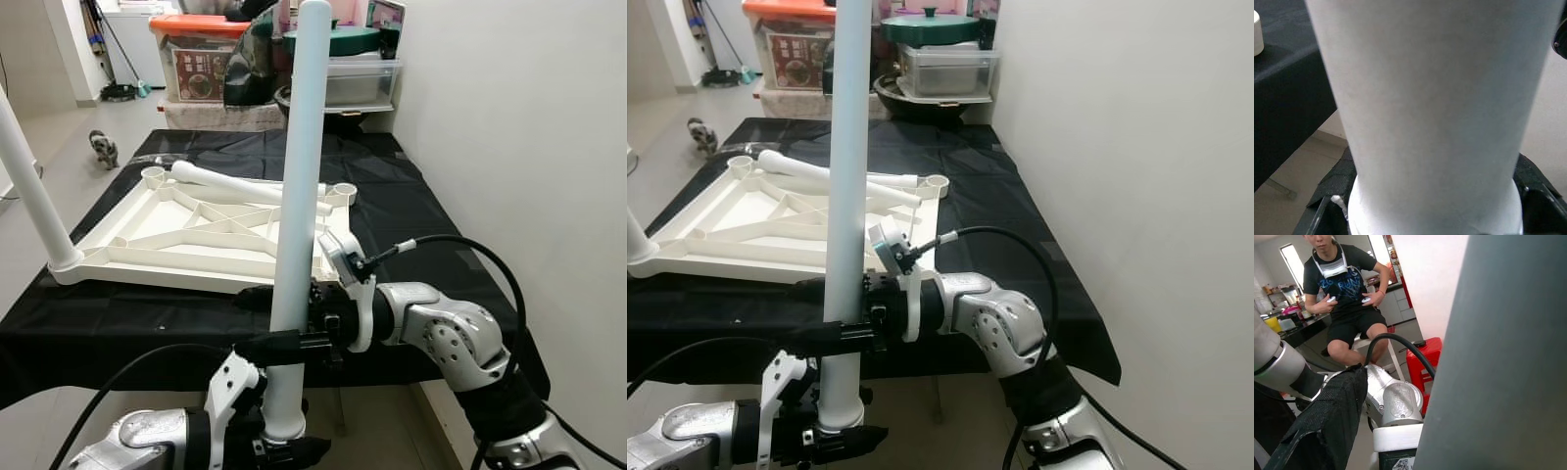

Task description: Building children table

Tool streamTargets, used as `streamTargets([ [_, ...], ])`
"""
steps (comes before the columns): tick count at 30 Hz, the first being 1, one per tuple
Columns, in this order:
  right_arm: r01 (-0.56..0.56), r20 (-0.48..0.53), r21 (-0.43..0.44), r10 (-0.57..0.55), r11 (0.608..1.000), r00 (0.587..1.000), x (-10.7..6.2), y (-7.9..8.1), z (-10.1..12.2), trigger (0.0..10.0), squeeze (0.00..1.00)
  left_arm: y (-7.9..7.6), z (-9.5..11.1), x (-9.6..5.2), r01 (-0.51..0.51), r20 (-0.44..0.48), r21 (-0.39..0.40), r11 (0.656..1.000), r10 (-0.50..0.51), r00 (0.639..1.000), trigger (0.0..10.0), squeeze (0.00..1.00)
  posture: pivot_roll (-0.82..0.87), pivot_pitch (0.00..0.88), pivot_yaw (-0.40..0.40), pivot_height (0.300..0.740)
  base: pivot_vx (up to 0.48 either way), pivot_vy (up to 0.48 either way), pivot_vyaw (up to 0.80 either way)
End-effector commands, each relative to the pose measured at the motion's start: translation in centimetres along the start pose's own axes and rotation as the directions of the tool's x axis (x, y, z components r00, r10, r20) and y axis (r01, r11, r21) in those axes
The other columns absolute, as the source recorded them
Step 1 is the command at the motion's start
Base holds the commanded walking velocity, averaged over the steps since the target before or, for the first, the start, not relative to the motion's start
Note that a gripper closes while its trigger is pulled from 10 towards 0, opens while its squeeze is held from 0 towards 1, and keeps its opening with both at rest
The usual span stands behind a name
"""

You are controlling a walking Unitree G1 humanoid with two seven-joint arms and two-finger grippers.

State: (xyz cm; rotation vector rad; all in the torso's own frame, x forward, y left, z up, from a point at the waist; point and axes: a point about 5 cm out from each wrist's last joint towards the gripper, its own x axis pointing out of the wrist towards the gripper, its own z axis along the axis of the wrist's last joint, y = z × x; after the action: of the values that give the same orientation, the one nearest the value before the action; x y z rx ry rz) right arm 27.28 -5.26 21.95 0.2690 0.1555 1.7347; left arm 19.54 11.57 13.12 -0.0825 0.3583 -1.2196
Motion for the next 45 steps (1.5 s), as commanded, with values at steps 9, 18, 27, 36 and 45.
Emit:
streamTargets([
  [9,-0.018,-0.006,0.016,0.018,1.000,1.000,0.7,0.3,-0.1,0.0,0.00,0.1,0.3,0.3,0.012,-0.006,0.030,0.999,-0.012,1.000,10.0,0.00,0.12,0.013,-0.034,0.740,0.000,0.000,0.00],
  [18,-0.027,-0.001,0.025,0.027,0.999,1.000,0.8,0.4,0.0,0.0,0.00,0.3,0.3,0.3,0.001,-0.006,0.034,0.999,-0.001,1.000,10.0,0.00,0.11,0.014,-0.034,0.740,0.000,0.000,0.00],
  [27,-0.014,0.017,0.030,0.013,0.999,1.000,0.2,0.4,0.4,0.0,0.00,1.0,-0.1,0.4,-0.072,-0.037,0.029,0.997,0.073,0.997,10.0,1.00,0.08,0.019,-0.034,0.740,0.000,0.000,0.00],
  [36,0.012,0.018,0.020,-0.013,1.000,1.000,-0.6,0.1,0.6,0.0,0.00,1.3,0.3,0.1,-0.094,0.008,0.001,0.996,0.094,0.996,10.0,1.00,0.08,0.015,-0.020,0.740,0.000,0.000,0.00],
  [45,0.234,0.067,-0.045,-0.230,0.971,0.971,-4.3,-1.5,1.7,0.0,0.00,2.5,-0.8,-0.9,-0.341,0.032,0.040,0.939,0.340,0.940,10.0,0.00,0.08,0.000,-0.026,0.740,0.000,0.000,0.00],
])
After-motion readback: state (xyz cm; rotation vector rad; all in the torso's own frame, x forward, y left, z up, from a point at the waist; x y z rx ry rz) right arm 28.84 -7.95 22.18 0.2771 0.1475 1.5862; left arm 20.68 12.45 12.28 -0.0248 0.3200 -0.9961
